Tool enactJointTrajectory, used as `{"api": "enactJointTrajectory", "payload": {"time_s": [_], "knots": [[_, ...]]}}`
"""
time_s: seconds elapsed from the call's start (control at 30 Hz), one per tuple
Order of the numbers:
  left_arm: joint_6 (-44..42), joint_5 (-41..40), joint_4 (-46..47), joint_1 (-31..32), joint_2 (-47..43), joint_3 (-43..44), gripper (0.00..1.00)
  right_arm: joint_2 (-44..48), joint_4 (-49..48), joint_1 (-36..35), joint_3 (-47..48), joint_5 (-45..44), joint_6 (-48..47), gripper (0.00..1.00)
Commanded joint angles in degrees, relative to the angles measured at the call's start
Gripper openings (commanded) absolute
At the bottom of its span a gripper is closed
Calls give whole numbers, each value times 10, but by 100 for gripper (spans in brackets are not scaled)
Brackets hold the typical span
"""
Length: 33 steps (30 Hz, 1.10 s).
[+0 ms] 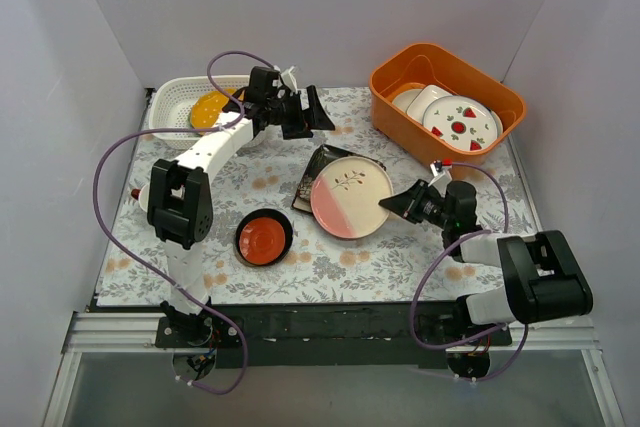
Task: Place the plates into the plastic bin on the countertop
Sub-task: Pick up the plate at the center of the board.
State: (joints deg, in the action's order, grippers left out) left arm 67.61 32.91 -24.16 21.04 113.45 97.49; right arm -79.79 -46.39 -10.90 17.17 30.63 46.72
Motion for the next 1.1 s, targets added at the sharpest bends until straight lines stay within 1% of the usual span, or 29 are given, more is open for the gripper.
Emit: {"api": "enactJointTrajectory", "payload": {"time_s": [0.0,0.1,0.27,0.43,0.47,0.63,0.7,0.87,1.07], "knots": [[-21,51,-6,12,12,25,82,63,-66,2,8,16,19,1],[-23,68,-5,12,20,29,82,99,-38,2,7,7,15,1],[-18,124,5,12,29,31,81,147,13,5,7,-9,0,1],[-14,174,25,12,34,27,79,153,12,15,6,9,6,1],[-15,194,28,12,34,26,79,151,6,16,3,13,9,1],[-9,227,44,12,48,20,76,151,-32,27,-16,32,33,1],[-11,227,43,12,53,21,76,152,-47,30,-23,36,44,1],[-27,201,32,13,60,22,75,167,-51,32,-28,42,52,1],[-28,213,21,15,83,32,75,185,-41,35,-30,42,51,1]]}}
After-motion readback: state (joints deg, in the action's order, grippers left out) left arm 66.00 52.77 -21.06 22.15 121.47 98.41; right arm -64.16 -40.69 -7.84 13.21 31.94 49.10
